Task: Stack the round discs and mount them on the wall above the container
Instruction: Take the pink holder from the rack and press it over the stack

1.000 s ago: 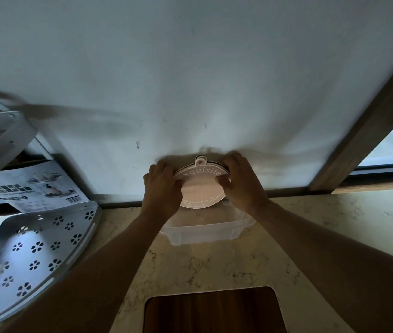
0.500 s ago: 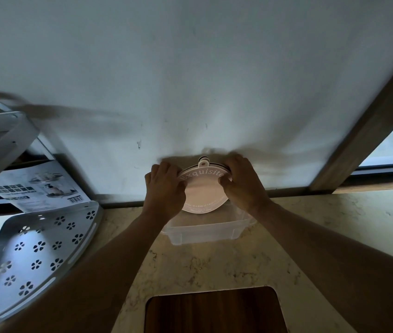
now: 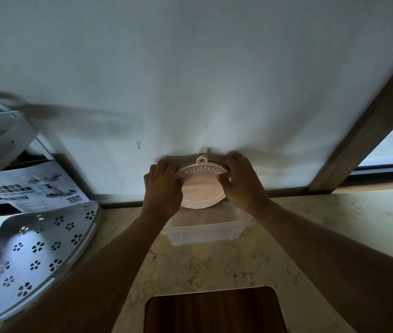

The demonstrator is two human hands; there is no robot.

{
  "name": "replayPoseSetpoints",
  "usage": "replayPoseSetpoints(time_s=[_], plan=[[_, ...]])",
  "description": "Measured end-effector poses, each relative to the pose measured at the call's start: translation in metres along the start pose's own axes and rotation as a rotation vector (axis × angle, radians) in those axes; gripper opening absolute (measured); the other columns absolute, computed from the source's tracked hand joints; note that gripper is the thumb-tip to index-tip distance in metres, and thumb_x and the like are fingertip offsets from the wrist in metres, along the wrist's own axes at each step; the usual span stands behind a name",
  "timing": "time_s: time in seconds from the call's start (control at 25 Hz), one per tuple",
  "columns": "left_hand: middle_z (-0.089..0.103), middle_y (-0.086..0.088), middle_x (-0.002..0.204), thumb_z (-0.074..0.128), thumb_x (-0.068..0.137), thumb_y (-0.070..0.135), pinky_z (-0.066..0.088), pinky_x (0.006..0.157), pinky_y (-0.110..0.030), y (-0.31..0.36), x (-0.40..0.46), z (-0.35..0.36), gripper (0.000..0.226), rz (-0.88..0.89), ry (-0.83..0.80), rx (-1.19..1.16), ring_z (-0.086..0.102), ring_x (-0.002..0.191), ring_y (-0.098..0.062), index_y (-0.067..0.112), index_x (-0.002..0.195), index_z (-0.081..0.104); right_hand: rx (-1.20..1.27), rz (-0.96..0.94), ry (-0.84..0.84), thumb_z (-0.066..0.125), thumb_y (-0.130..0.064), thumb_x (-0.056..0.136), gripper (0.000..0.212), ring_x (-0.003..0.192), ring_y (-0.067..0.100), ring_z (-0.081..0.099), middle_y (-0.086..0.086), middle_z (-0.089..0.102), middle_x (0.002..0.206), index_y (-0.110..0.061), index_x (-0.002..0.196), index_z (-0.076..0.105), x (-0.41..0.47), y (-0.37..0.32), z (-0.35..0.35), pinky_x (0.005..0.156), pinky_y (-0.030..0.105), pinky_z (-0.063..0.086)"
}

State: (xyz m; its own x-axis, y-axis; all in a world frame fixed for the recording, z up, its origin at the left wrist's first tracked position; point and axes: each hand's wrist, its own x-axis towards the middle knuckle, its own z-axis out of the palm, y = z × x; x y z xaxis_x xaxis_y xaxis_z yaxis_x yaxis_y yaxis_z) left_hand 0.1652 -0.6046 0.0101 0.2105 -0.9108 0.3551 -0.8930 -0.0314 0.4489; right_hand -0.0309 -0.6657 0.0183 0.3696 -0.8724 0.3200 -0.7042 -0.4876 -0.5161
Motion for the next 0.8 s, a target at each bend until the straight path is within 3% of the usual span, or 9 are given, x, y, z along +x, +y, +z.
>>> replayPoseSetpoints(time_s=[0.4,0.6,0.8], plan=[[0.053,-0.011,0.118,0.065,0.079,0.022,0.037,0.088,-0.04,0.002,-0.001,0.0,0.035,-0.022,0.034,-0.038,0.047,0.107,-0.031,0.012,0.111,0.059,0.046,-0.001,0.049,0.062,-0.009,0.076,0.03,0.109,0.026,0.051,0.01,0.054,0.115,-0.006,0.106,0.06,-0.002,-0.001,-0.001,0.093,0.034,0.047],[0.046,-0.007,0.124,0.074,0.073,0.023,0.029,0.09,-0.032,0.0,-0.002,-0.005,0.052,-0.066,-0.025,-0.162,0.043,0.112,-0.026,0.016,0.119,0.052,0.094,0.006,0.022,0.066,-0.009,0.071,0.037,0.108,0.025,0.05,0.009,0.052,0.116,-0.007,0.107,0.058,-0.003,-0.002,-0.003,0.092,0.035,0.048],[0.046,-0.008,0.127,0.066,0.082,0.021,0.034,0.094,-0.037,0.004,0.002,-0.011,0.042,-0.072,-0.064,-0.161,0.045,0.115,-0.027,0.016,0.121,0.051,0.11,0.021,-0.056,0.069,-0.015,0.077,0.037,0.111,0.026,0.048,0.009,0.048,0.119,-0.008,0.112,0.058,0.001,0.001,-0.005,0.096,0.038,0.046]])
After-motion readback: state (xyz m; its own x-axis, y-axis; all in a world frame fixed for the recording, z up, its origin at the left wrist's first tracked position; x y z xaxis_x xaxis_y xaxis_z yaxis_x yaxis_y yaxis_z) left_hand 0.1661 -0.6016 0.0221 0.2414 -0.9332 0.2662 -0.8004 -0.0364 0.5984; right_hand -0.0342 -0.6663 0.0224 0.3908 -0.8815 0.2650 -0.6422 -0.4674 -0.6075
